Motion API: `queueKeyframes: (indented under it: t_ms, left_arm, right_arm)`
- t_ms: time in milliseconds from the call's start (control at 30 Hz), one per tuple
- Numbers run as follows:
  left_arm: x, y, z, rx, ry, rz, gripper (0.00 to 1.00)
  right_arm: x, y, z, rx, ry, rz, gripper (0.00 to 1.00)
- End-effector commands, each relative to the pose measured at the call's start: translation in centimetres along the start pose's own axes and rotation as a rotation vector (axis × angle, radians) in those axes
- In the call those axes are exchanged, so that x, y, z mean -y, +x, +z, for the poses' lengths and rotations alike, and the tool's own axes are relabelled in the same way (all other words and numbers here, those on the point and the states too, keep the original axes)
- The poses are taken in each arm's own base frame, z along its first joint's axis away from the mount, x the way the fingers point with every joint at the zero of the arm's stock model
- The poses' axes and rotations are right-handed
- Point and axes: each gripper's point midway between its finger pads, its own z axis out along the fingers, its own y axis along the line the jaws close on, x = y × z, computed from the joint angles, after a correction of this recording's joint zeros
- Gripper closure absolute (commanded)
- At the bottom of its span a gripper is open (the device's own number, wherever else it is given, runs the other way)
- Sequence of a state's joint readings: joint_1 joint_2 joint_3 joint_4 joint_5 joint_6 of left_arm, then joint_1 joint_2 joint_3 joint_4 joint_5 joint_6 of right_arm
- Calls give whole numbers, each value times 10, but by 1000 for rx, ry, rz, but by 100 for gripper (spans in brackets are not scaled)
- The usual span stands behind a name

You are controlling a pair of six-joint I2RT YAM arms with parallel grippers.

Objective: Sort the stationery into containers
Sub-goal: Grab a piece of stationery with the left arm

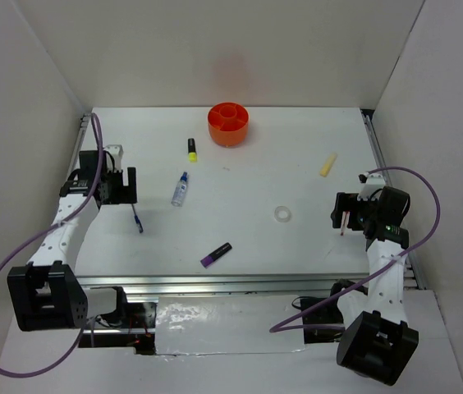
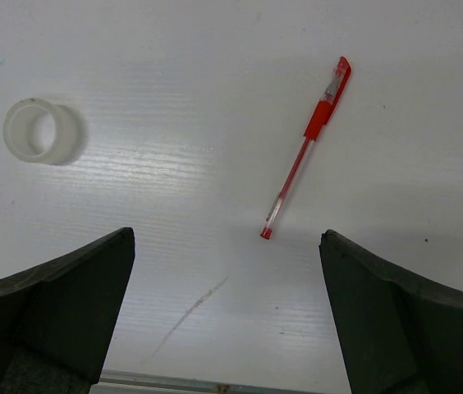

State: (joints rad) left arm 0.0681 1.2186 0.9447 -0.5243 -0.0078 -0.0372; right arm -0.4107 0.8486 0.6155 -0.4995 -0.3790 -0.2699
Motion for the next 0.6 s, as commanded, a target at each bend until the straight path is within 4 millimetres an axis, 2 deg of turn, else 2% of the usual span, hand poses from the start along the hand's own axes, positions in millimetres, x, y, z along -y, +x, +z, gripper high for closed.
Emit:
queueKeyframes:
  t_ms: [0,167,267,467,567]
  left_arm:
    - [-18,-20,0,12,-78,-129,3]
    - [-22,-13,7,-23,-88,-184,8]
    - [-18,-5,15,-59,-73,-202,17]
    - [-19,11,36,-146,-73,-224,22]
    - [-15,19,53,-209,-57,-240,29]
  right_arm:
    - [2,-17,-5,45,5,-9,0]
    - [3,-18,-6,51,12,-14,0]
    - [2,-18,-6,56,9,-16,0]
    - [1,-17,-5,46,-3,-12,0]
    - [1,-18,-7,55,1,-20,0]
